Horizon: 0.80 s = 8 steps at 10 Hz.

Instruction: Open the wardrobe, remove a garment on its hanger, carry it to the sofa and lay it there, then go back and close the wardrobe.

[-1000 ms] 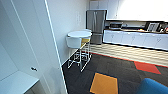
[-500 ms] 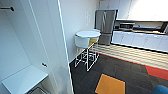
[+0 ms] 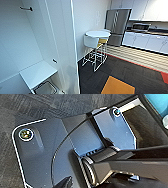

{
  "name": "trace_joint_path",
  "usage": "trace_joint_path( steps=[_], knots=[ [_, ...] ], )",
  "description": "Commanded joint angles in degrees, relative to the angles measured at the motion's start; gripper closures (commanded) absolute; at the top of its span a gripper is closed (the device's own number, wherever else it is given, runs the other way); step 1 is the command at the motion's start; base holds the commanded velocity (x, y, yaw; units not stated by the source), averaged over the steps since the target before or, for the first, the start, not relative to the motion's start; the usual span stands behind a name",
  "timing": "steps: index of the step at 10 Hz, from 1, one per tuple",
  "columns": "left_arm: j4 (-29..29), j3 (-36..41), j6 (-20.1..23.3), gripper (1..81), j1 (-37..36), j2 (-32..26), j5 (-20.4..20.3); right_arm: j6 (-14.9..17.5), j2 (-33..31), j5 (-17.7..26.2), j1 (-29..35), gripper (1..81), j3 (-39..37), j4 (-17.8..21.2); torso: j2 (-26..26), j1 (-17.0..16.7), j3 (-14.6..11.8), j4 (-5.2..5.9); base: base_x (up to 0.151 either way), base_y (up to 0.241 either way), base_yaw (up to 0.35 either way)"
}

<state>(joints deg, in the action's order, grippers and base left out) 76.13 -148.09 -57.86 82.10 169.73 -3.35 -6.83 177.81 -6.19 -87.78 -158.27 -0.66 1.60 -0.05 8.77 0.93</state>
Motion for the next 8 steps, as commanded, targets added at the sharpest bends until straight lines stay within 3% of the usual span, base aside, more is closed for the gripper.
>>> trace_joint_path(
  steps=[1,8],
  knots=[
    [0.51,0.26,0.11,1.0,-2.43,0.0,1.95,0.15,0.55,2.94,1.77,1.0,0.08,0.13,0.0,0.05,0.0,0.0,0.0,0.0,0.248],
    [-0.46,-1.68,-0.24,1.0,-2.26,1.49,1.95,0.23,0.29,3.12,1.59,1.0,-0.36,-0.04,0.0,0.05,0.0,0.0,0.0,0.0,0.248]
  ],
)
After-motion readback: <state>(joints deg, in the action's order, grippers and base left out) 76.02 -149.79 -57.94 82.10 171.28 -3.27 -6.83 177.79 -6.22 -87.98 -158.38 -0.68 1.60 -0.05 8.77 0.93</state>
